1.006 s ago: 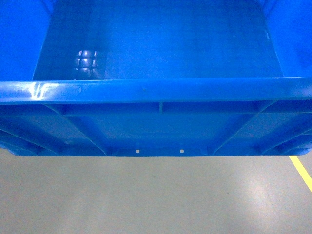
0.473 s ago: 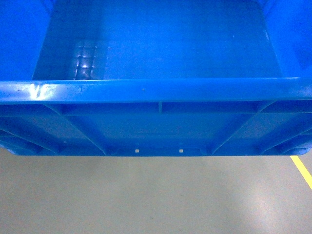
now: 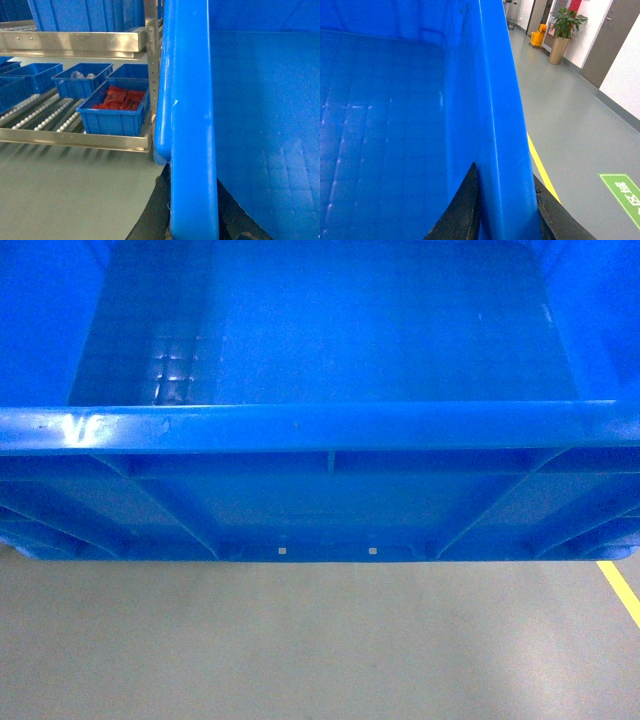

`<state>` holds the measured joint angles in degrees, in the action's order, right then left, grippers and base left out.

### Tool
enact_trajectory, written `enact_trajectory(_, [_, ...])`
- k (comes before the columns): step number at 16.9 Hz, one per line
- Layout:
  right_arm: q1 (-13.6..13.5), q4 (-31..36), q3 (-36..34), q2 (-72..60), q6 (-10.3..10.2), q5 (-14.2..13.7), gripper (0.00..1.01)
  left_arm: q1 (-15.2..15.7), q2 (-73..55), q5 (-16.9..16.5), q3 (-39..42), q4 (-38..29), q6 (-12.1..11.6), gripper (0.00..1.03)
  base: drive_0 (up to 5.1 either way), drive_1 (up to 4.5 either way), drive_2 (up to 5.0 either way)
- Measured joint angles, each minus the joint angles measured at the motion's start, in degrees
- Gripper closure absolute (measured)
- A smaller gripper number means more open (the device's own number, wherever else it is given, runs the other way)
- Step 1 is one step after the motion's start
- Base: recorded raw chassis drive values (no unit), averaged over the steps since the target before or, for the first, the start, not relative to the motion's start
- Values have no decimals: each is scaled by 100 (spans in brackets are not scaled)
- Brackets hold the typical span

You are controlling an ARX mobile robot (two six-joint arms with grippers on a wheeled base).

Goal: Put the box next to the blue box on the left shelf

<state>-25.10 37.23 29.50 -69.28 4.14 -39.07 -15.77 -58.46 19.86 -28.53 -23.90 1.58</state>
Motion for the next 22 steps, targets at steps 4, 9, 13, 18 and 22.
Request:
enact_trajectory(4, [-2,7,0,0,0,0,85,0,0,2,0,-4,0,95,3,426,-420])
enact_trajectory(9, [0,7,0,0,0,-2,85,0,0,-4,0,-13,0,95,3,426,-420])
enact_trajectory(13, [-2,7,0,0,-2,-2,85,0,0,0,0,-9,-2,95,0,423,-422])
enact_trajectory(18, [-2,9,0,0,4,-7,85,0,0,0,0,0,0,95,-7,416,-430])
enact_trajectory(22, [0,9,0,-2,4,-4,85,0,-20,2,0,-13,7,95,-126,375,-259])
